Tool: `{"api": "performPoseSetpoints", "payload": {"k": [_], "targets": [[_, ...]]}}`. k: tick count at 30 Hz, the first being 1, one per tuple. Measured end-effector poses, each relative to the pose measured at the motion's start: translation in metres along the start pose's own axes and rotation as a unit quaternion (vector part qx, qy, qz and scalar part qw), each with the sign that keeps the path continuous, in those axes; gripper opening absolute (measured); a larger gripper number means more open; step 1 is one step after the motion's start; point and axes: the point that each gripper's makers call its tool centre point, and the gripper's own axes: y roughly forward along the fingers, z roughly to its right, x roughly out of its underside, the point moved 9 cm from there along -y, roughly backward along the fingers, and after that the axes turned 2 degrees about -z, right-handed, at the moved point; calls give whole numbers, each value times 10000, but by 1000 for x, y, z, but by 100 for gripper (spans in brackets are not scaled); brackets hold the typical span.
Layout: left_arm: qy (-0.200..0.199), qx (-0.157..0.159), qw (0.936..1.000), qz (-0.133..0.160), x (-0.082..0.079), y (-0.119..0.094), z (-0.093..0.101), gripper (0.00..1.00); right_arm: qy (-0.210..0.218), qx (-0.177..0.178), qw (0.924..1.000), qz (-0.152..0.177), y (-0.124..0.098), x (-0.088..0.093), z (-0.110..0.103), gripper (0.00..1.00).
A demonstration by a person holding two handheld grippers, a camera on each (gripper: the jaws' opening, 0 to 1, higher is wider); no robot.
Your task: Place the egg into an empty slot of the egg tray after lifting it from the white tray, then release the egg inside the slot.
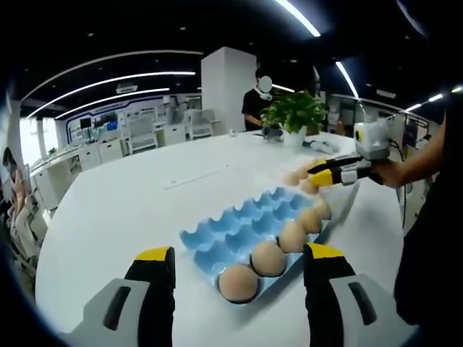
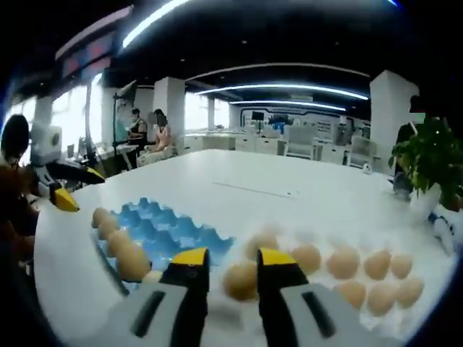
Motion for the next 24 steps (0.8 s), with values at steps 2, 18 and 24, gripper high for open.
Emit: {"api": "performPoseSetpoints", "payload": {"k": [2, 18, 24], "targets": [[-2, -5, 10000, 3, 0, -1, 0, 73, -174, 22, 9998, -55, 2, 2, 3, 26], [-46, -31, 10000, -54, 3, 0, -3, 72, -671, -179, 9962, -530, 12, 8, 1, 25], [-46, -31, 10000, -16, 1, 0, -4, 71, -880, -444, 9885, -1147, 13, 1, 5, 26]]}}
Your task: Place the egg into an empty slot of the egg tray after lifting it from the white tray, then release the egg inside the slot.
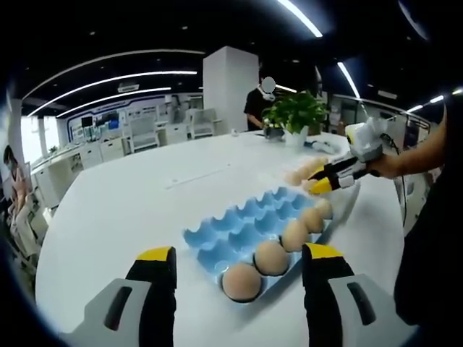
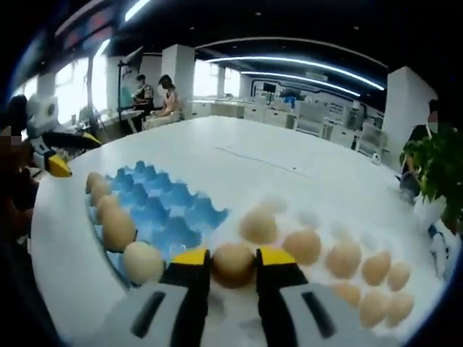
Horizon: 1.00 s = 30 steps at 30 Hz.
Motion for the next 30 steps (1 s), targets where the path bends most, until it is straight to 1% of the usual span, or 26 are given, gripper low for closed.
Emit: {"api": "performPoseSetpoints", "payload": {"k": [1, 5, 7, 9, 12, 15, 16, 18, 19, 20, 22, 23, 24, 26, 29, 30], "targets": [[7, -10, 10000, -11, 1, 0, -1, 71, -171, -67, 9997, -157, 1, -1, 1, 26], [1, -10, 10000, -26, 1, 0, -1, 71, -189, -267, 9990, -303, 4, -5, 4, 26], [4, -6, 10000, -23, 1, 0, 0, 71, -267, -371, 9982, -392, 5, -7, 5, 26], [7, 0, 10000, -17, 1, 1, 0, 71, -244, -426, 9980, -403, 5, -6, 7, 25], [16, 7, 10000, -9, 0, 2, 1, 71, -360, -425, 9978, -346, 2, -4, 4, 25], [21, 3, 10000, 15, -1, 1, 1, 71, -210, -427, 9984, -299, 1, -4, 7, 25], [22, -2, 10000, 18, -2, 1, 1, 71, -77, -431, 9987, -267, 1, -5, 7, 25], [6, -18, 10000, 17, -1, 0, 0, 71, 353, -484, 9981, -156, -1, -6, 9, 24], [3, -27, 10000, 12, -1, 0, -1, 71, 395, -496, 9979, -136, -2, -6, 10, 24], [6, -39, 10000, 3, 0, -1, -1, 71, 633, -489, 9968, 28, -6, -9, 12, 24], [-15, -54, 10000, 2, 0, -1, -2, 71, 888, -519, 9946, 156, -12, -13, 16, 24], [-27, -59, 10000, -2, 1, -1, -2, 71, 1004, -469, 9935, 242, -15, -15, 18, 24], [-29, -55, 10000, -4, 1, -1, -2, 71, 1006, -481, 9935, 217, -16, -15, 19, 24], [-22, -49, 10000, 4, 1, -1, -1, 71, 1098, -469, 9925, 278, -17, -15, 20, 24], [-13, -34, 10000, 18, 0, 0, -1, 71, 929, -395, 9945, 280, -18, -14, 17, 24], [-14, -31, 10000, 23, 0, 0, -1, 71, 945, -401, 9943, 297, -18, -14, 16, 24]]}}
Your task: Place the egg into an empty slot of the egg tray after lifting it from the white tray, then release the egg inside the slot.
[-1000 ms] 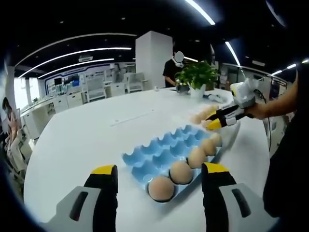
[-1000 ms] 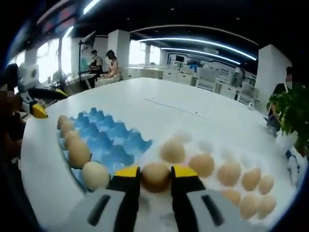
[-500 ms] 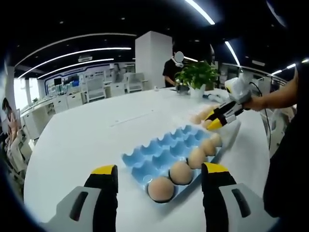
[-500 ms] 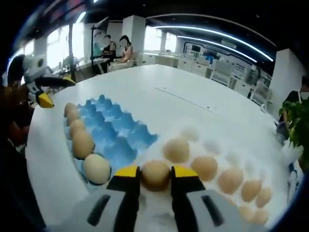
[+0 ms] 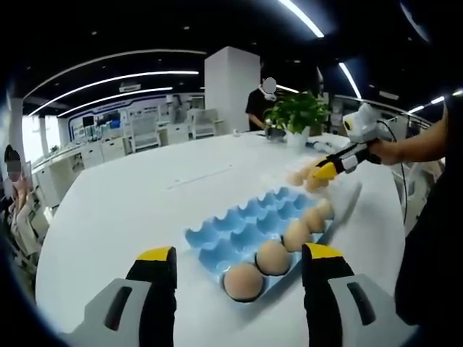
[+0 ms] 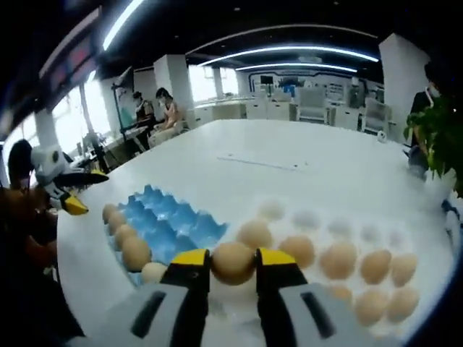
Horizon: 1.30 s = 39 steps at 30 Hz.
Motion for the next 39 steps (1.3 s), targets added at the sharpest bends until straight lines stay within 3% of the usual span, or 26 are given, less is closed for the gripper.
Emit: {"api": "performPoseSetpoints", "payload": {"k": [11, 21, 28, 30, 39], "targets": [[5, 7, 10000, 10, 0, 0, -2, 71, -101, -299, 9994, 138, 8, -9, -27, 24], [-22, -40, 10000, 28, 1, -1, -7, 73, -319, -828, 9958, 232, 33, -26, -64, 24], [-53, -2, 10000, 6, 3, -1, -7, 71, -515, -1218, 9908, 290, 56, -40, -90, 24], [-26, -59, 10000, 42, 3, -1, -8, 75, -532, -1322, 9893, 307, 61, -44, -98, 24], [-52, -125, 9999, 90, 3, -2, -12, 75, -817, -1855, 9787, 324, 97, -59, -148, 24]]}}
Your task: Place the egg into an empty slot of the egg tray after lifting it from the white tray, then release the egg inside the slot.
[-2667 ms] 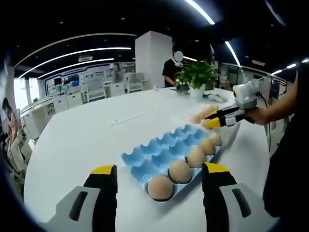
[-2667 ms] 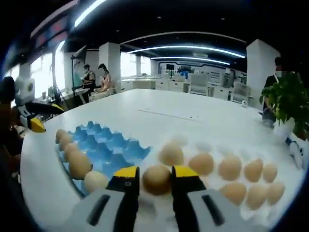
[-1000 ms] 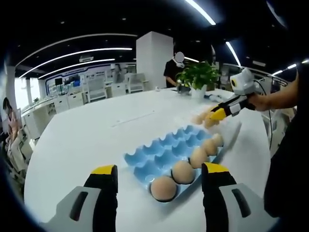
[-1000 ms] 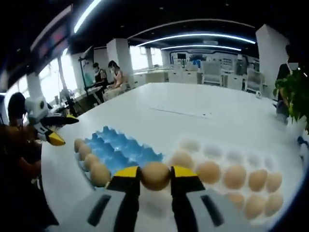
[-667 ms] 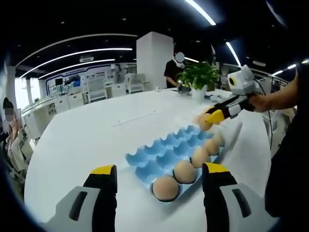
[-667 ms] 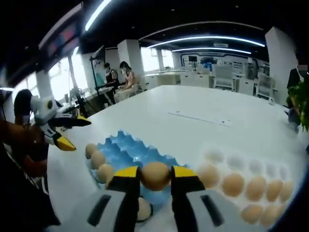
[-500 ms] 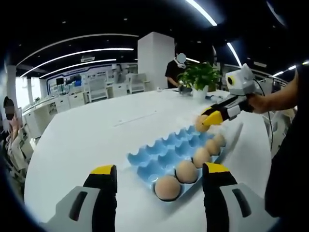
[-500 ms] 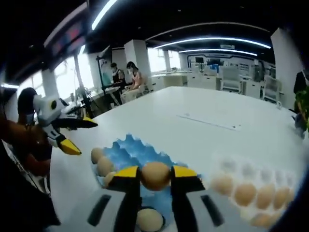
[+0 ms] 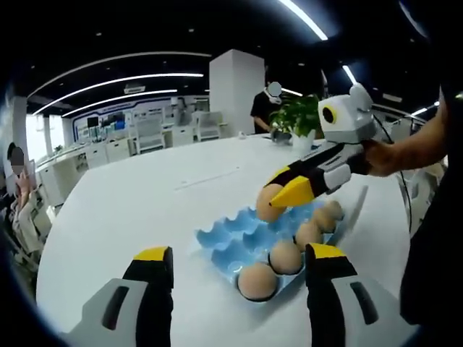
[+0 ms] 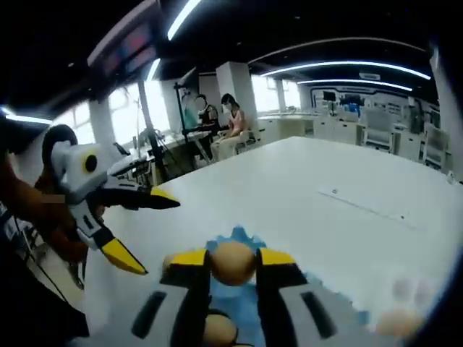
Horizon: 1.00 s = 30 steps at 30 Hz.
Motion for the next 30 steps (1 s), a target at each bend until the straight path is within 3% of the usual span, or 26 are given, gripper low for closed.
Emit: {"api": "performPoseSetpoints", "payload": {"k": [13, 30], "targets": [[56, 46, 9999, -75, 4, 0, 1, 74, -259, -312, 9988, -286, 44, 3, -15, 24], [22, 36, 10000, -72, 6, 0, -1, 73, -433, -446, 9966, -547, 63, 19, -18, 25]]}}
